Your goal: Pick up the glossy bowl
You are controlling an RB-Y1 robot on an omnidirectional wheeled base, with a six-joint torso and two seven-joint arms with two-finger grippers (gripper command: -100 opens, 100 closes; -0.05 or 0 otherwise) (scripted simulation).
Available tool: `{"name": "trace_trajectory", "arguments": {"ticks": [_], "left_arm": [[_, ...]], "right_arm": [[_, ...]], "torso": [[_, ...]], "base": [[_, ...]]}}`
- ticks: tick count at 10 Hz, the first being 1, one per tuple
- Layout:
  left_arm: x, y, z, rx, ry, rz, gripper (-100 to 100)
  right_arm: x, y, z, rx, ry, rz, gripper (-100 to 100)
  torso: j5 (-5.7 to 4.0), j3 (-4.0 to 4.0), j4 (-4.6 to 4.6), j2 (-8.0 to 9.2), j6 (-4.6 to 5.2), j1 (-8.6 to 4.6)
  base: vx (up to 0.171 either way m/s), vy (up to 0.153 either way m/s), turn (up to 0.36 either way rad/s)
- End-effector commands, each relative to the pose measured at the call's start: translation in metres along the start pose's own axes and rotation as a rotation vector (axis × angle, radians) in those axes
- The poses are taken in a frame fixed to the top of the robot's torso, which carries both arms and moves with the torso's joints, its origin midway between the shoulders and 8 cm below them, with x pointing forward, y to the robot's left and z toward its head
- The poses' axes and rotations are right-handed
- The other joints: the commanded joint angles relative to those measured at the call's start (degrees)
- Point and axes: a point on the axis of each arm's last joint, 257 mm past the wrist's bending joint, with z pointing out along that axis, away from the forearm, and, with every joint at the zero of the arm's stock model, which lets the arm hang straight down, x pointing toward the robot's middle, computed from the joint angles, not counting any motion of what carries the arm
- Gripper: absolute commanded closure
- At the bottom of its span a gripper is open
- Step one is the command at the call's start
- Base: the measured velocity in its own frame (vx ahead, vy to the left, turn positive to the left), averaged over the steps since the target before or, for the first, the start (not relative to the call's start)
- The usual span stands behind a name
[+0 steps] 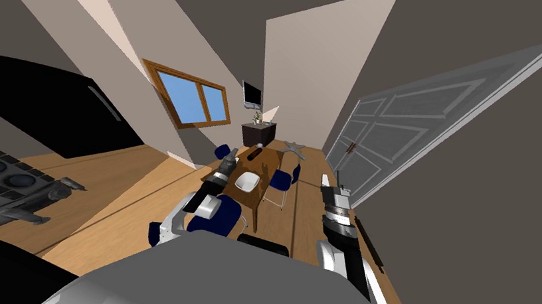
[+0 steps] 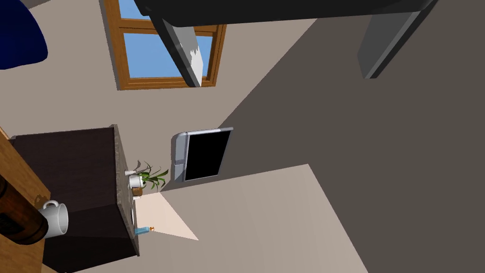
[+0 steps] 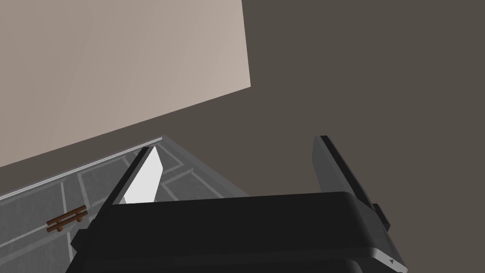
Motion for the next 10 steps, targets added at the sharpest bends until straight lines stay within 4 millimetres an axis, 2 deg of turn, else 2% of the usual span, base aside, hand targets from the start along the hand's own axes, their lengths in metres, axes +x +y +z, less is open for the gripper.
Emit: {"name": "trace_trajectory", "arguments": {"ticks": [1,2,4,7,8,9,10], "left_arm": [[-0.003,0.012,0.003,-0.045,0.006,0.016,-100],[-0.003,0.014,0.003,-0.049,0.006,0.016,-100],[-0.007,0.036,0.007,-0.12,0.016,0.043,-100],[-0.009,0.055,0.008,-0.183,0.019,0.056,-100],[-0.012,0.067,0.009,-0.222,0.023,0.068,-100],[-0.012,0.07,0.008,-0.233,0.022,0.068,-100],[-0.015,0.083,0.008,-0.276,0.025,0.079,-100]], "right_arm": [[0.0,0.0,0.0,0.0,0.0,0.0,0],[0.0,0.0,0.0,0.0,0.0,0.0,0],[0.0,0.0,0.0,0.0,0.0,0.0,0],[0.0,0.0,0.0,0.0,0.0,0.0,0],[0.0,0.0,0.0,0.0,0.0,0.0,0],[0.0,0.0,0.0,0.0,0.0,0.0,0],[0.0,0.0,0.0,0.0,0.0,0.0,0]], "torso": [[0.0,0.0,0.0,0.0,0.0,0.0],[0.0,-0.01,0.0,-0.01,0.01,0.0],[-0.01,-0.01,0.0,0.0,0.0,-0.01],[0.0,-0.01,0.0,-0.01,0.0,0.0],[-0.01,-0.03,-0.01,-0.06,0.0,-0.02],[-0.01,-0.05,-0.02,-0.08,0.0,-0.03],[-0.01,-0.04,-0.02,-0.08,0.0,-0.03]], "base": [[-0.035,0.018,-0.038],[-0.029,0.013,-0.024],[-0.052,0.025,-0.053],[-0.031,0.018,-0.045],[-0.018,0.012,-0.034],[-0.022,0.013,-0.036],[-0.036,0.018,-0.043]]}}
